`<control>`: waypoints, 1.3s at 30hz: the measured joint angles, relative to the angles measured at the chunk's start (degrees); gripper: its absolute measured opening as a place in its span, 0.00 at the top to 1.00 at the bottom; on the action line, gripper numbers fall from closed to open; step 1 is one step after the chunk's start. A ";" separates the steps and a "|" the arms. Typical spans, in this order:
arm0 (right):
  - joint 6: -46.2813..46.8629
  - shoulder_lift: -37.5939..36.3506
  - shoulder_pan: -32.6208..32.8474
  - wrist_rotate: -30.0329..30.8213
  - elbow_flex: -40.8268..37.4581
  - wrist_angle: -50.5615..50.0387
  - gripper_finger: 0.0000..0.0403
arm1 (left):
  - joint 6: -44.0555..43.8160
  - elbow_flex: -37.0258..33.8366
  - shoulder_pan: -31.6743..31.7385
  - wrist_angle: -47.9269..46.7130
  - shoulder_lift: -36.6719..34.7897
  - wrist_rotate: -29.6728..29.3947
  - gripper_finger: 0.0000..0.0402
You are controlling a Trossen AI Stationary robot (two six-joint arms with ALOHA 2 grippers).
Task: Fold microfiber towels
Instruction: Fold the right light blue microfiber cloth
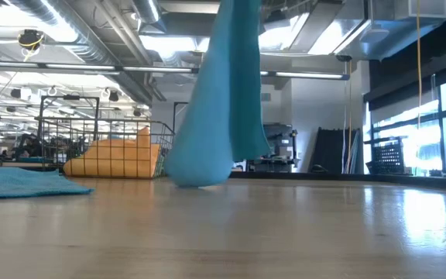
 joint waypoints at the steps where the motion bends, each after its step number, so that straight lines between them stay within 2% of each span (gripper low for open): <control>1: -0.23 0.00 0.00 -0.02 0.00 0.02 0.97 | -0.01 0.00 0.00 0.00 0.00 1.05 0.50; 11: -4.54 0.00 0.03 -0.76 0.00 0.60 0.97 | -0.83 0.00 1.18 0.86 0.00 6.06 0.50; 17: -6.63 -0.02 0.45 -12.05 0.00 0.71 0.97 | -5.29 0.00 1.18 0.68 0.02 3.46 0.50; 24: -5.06 -0.15 0.76 -12.85 0.00 0.70 0.97 | -7.09 0.03 0.94 0.28 0.28 2.99 0.50; 31: -7.71 -0.28 0.78 -13.09 0.00 0.65 0.97 | -9.82 0.07 0.15 0.19 0.55 3.34 0.50; 34: -7.88 -0.28 0.74 -13.26 0.00 0.56 0.97 | -12.22 0.07 -0.45 1.91 0.55 5.61 0.50; 39: -8.14 -0.28 0.68 -13.47 0.00 -0.89 0.97 | -12.57 0.07 -1.41 3.51 0.55 12.99 0.50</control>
